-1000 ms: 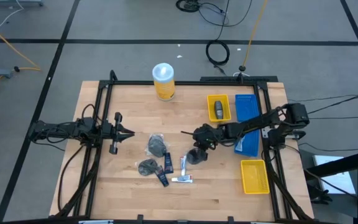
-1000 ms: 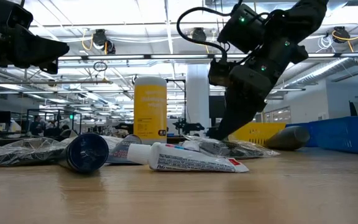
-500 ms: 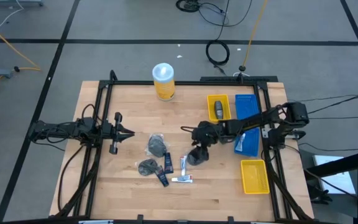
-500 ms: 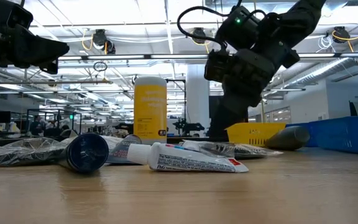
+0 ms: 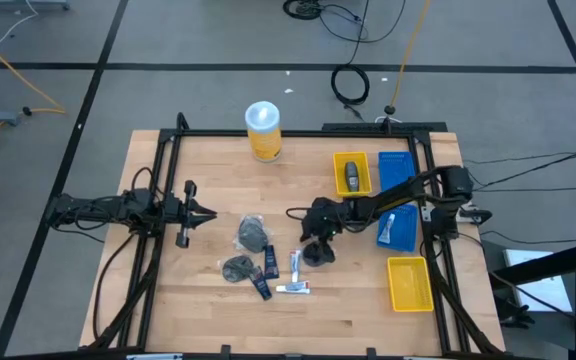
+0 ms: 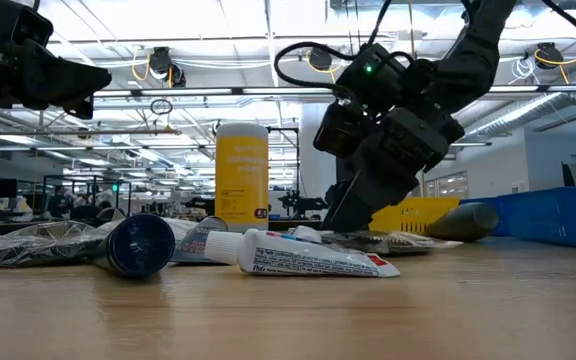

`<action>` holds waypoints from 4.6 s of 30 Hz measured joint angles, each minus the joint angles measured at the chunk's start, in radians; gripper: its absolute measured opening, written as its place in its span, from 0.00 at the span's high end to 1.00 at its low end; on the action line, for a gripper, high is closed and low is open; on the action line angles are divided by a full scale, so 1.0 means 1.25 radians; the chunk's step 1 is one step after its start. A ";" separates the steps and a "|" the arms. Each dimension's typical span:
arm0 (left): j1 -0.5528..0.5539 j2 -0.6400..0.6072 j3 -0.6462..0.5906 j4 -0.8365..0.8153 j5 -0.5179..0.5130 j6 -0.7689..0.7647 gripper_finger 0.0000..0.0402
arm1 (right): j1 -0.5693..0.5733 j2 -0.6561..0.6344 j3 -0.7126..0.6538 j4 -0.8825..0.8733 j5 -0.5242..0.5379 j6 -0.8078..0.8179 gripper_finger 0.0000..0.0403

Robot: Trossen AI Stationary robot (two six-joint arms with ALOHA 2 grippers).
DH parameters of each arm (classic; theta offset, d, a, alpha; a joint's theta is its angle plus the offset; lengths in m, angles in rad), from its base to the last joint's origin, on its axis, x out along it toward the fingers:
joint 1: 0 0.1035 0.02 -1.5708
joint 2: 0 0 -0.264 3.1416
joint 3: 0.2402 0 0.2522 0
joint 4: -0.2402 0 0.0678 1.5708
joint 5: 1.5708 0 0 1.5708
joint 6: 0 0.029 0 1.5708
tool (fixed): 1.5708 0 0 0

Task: Pick & Place Travel size toiletries
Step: Put the right black hairbrush into the top blue basket, then put the right blue shave cream into the bottom yellow basket

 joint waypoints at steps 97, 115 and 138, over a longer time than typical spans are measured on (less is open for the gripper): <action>0.000 0.000 0.000 0.000 0.000 0.000 0.92 | -0.076 -0.754 -0.425 0.138 0.870 0.008 0.62; 0.000 0.000 0.000 0.000 0.000 0.000 0.92 | 0.206 -0.152 -0.139 0.506 0.497 -0.181 0.69; 0.000 0.000 0.000 0.000 0.000 0.000 0.92 | 0.178 0.179 0.361 -0.061 0.539 0.076 0.20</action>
